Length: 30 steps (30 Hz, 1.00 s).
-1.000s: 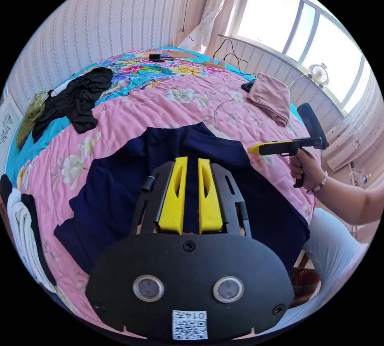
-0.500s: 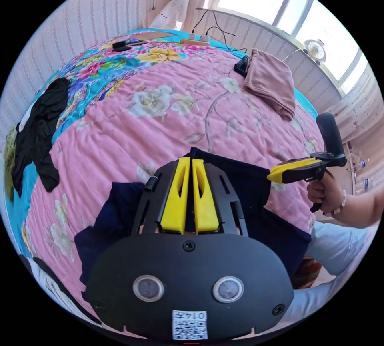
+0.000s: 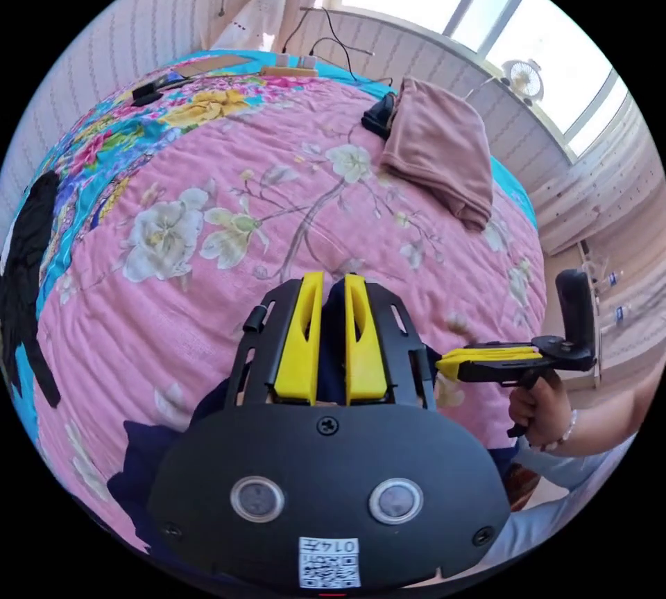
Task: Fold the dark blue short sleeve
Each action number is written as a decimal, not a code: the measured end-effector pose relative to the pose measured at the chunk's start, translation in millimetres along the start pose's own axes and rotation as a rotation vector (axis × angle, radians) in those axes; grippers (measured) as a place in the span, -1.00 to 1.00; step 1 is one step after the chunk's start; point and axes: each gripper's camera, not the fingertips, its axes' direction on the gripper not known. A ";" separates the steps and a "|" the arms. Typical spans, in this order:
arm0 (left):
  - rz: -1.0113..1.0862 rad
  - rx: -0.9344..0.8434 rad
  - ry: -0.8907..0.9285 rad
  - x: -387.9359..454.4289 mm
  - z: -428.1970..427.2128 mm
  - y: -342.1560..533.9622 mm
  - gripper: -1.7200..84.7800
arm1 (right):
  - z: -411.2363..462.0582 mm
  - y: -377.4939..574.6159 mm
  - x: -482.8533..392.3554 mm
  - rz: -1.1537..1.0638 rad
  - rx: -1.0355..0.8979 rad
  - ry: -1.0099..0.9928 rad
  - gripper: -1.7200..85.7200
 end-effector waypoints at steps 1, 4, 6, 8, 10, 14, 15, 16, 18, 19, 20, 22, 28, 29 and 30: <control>-0.024 0.068 -0.004 -6.4 -29.4 12.9 -0.83 | 0.3 -4.3 -9.4 -0.013 -0.006 0.013 -0.95; -0.133 0.191 -0.094 -23.7 -102.6 72.4 -0.83 | -2.7 -16.5 -31.0 -0.034 -0.027 0.064 -0.96; -0.241 0.214 -0.177 -35.9 -139.0 124.5 -0.83 | -5.3 -24.8 -46.8 -0.055 -0.033 0.073 -0.96; -0.434 0.164 -0.309 -52.6 -177.9 203.9 -0.84 | -2.2 -34.6 -73.4 -0.115 -0.051 0.081 -0.97; -0.597 0.119 -0.391 -62.5 -206.2 267.6 -0.87 | 25.1 -48.6 -130.9 -0.279 -0.149 0.072 -0.97; -0.868 0.102 -0.471 -76.3 -255.2 387.7 -0.97 | 114.5 -53.9 -241.1 -0.570 -0.443 0.021 -0.96; -0.889 0.099 -0.483 -77.9 -258.8 398.0 -0.97 | 148.3 -48.8 -280.9 -0.662 -0.524 -0.004 -0.96; -0.919 0.094 -0.498 -82.0 -263.3 413.2 -0.98 | 181.3 -41.2 -321.6 -0.752 -0.583 -0.036 -0.96; -0.942 0.116 -0.481 -90.4 -265.9 426.2 -0.98 | 232.1 -28.1 -382.7 -0.853 -0.667 -0.080 -0.95; -0.947 0.152 -0.453 -97.1 -265.9 430.0 -0.98 | 264.2 -19.2 -424.1 -0.909 -0.713 -0.125 -0.94; -0.947 0.187 -0.423 -104.1 -265.1 430.5 -0.98 | 279.3 -14.7 -444.6 -0.936 -0.725 -0.141 -0.93; -0.932 0.220 -0.400 -113.6 -263.6 426.6 -0.98 | 336.9 0.9 -521.6 -1.009 -0.735 -0.148 -0.86; -0.876 0.221 -0.414 -136.9 -260.1 413.7 -0.97 | 469.0 28.8 -615.1 -1.095 -0.756 0.230 -0.81; -0.878 0.212 -0.421 -141.4 -261.6 413.5 -0.96 | 475.8 27.5 -615.0 -1.080 -0.768 0.259 -0.86; -0.878 0.211 -0.422 -143.5 -262.8 413.7 -0.96 | 474.8 21.3 -616.5 -1.052 -0.774 0.209 -0.91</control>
